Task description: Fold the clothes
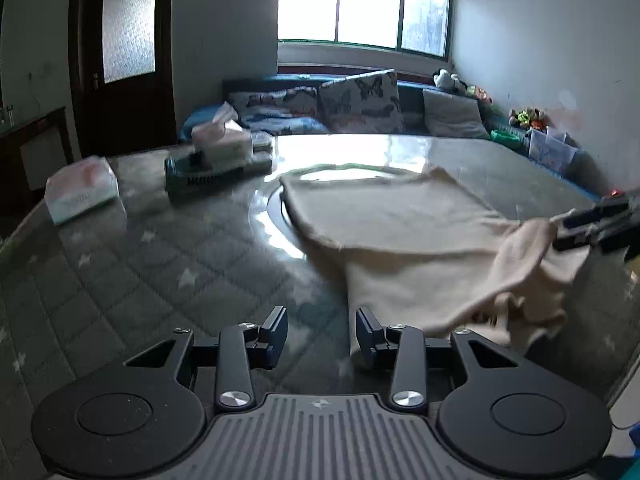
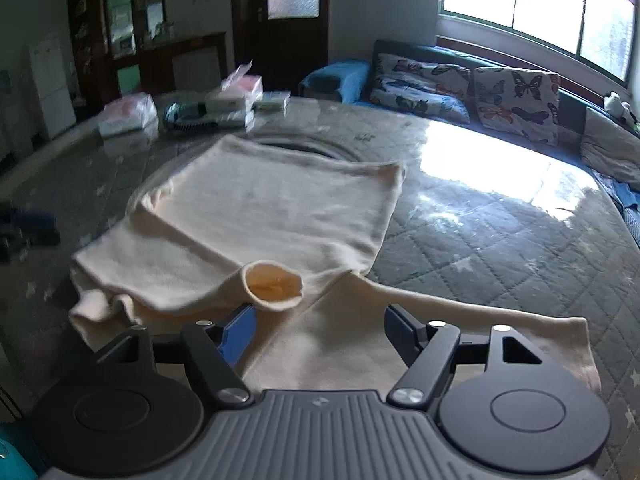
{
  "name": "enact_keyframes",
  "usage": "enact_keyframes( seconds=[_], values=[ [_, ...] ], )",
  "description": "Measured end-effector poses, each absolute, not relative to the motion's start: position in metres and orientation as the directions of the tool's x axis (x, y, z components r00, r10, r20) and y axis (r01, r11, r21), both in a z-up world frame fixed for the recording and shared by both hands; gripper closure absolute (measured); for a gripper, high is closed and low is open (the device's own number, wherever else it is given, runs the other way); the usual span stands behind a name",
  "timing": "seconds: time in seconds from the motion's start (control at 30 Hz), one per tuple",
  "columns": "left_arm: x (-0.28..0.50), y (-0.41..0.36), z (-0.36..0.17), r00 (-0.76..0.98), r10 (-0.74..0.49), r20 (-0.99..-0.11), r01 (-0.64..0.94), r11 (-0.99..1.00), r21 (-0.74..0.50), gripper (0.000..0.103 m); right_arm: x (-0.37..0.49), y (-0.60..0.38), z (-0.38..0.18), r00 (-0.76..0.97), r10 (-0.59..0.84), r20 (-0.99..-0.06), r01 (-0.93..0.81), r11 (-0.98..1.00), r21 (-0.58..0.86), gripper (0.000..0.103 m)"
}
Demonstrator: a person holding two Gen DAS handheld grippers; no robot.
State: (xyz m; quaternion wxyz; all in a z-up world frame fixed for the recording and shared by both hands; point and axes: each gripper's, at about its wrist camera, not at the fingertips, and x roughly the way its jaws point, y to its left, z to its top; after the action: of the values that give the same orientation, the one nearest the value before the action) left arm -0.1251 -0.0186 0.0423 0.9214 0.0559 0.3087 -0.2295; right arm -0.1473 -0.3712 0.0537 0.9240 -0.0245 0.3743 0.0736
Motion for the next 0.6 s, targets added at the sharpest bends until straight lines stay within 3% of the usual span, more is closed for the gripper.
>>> enact_keyframes(
  seconds=[0.2, 0.6],
  values=[
    [-0.117, -0.017, 0.044, 0.711, -0.389, -0.586, 0.443, 0.895, -0.056, 0.062, -0.148, -0.378, 0.072, 0.753, 0.131, -0.645, -0.132, 0.990, 0.048, 0.037],
    [-0.078, -0.089, 0.040, 0.682, -0.465, -0.564, 0.559, 0.829, -0.007, 0.064, -0.107, -0.356, 0.024, 0.676, 0.163, -0.719, -0.135, 0.986, 0.097, 0.073]
  ],
)
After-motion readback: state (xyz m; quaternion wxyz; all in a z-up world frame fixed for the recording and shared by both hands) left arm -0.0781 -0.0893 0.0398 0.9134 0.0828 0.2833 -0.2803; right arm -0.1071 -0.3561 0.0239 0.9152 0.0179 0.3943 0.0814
